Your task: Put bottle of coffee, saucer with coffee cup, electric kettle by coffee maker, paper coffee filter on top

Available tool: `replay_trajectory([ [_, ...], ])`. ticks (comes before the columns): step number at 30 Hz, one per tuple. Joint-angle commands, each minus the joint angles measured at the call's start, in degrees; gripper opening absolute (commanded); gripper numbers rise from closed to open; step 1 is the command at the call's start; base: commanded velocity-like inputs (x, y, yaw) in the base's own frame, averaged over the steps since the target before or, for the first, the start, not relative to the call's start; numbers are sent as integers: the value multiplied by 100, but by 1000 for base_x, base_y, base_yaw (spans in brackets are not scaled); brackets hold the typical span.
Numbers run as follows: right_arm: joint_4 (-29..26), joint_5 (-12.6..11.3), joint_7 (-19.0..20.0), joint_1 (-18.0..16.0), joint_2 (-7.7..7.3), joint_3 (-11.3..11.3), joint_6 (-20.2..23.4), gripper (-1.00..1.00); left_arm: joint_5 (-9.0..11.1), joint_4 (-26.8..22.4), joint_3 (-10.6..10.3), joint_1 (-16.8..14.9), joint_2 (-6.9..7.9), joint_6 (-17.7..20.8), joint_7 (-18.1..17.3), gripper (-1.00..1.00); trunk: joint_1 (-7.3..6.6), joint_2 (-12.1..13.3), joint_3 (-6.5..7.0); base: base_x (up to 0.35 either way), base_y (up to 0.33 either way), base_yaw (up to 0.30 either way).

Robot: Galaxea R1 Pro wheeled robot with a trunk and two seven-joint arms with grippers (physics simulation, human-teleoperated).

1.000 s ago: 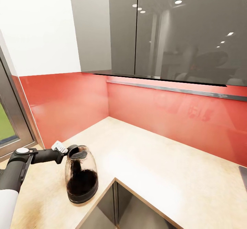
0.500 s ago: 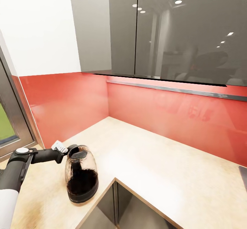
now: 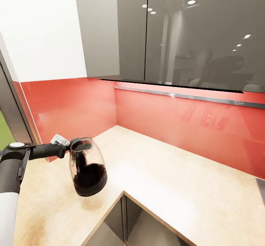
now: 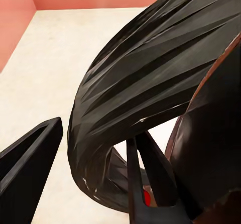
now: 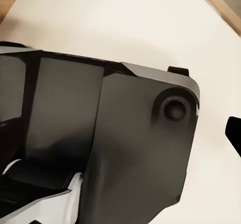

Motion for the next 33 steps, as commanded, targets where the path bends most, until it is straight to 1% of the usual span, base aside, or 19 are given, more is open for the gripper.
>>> replay_trajectory([
  [1,12,-60,18,-4,-2,41,-23,100,-26,-11,10,-3,-8,63,-42,-100,2,-4,-2,0,0,0],
  [4,12,-59,18,-4,-5,38,-23,100,-13,-18,11,-1,-23,72,-48,-100,2,-4,-2,-45,0,0],
  [12,14,-52,18,-4,-10,38,-23,100,-11,-61,11,7,-29,73,-45,-100,2,-4,-2,-329,-46,0],
  [22,20,-52,18,-4,-14,38,-23,100,-11,-129,10,11,-34,73,-44,-100,2,-4,-2,-328,-143,5],
  [28,21,-52,13,-3,-14,38,-23,100,-20,-359,34,48,-33,73,-44,-100,2,-4,-2,-317,-166,202],
  [30,19,-52,10,-4,-14,42,-28,100,-22,-380,332,87,6,60,-40,-100,2,-4,-2,-316,-118,275],
  [31,20,-51,10,-4,-14,40,-29,100,-21,-378,527,93,14,56,-46,-100,2,-4,-2,-316,-102,276],
  [33,15,-50,9,-4,-14,38,-33,100,-6,-374,1229,108,17,20,-77,-100,2,-4,-2,-316,-92,276],
])
